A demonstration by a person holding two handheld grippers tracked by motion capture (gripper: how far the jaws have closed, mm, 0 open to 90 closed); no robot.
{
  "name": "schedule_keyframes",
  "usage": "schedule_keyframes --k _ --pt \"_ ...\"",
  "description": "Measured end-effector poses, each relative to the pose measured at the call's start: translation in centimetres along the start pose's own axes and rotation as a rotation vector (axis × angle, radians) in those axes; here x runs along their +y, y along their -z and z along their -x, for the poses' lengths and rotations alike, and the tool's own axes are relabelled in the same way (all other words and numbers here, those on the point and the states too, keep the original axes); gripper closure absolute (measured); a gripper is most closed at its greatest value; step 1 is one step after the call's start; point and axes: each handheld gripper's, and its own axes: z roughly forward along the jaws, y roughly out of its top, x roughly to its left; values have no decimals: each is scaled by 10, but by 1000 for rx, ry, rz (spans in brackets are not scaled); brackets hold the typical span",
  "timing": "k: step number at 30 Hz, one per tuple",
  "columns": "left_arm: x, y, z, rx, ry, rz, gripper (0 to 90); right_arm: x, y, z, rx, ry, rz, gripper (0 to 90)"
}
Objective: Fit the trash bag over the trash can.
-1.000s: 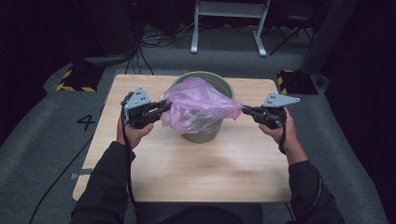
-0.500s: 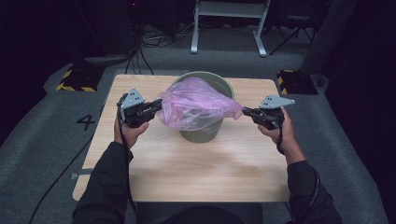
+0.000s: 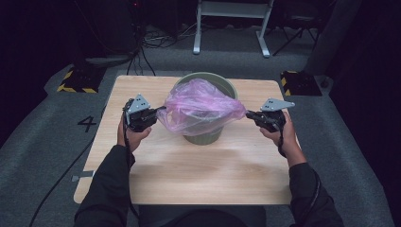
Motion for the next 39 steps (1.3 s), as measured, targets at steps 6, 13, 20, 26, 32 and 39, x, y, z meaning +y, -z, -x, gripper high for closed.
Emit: schedule_keyframes --k 6,13,20,26,32,39 --pt "-12 -9 -9 4 40 -28 898 -8 -9 4 -8 -16 -15 900" --pt "-11 6 -8 30 19 -11 636 -10 -10 3 -6 -29 -1 900" --pt "-1 43 -9 79 47 47 289 -7 -5 2 -6 -21 10 900" --pt "20 64 -3 63 25 89 265 -4 -4 2 -6 -22 14 900" --pt "44 63 11 -2 -41 109 257 -1 -4 2 -6 -26 18 900" --pt "72 42 42 -87 -164 72 258 2 -2 3 -17 -26 20 899"
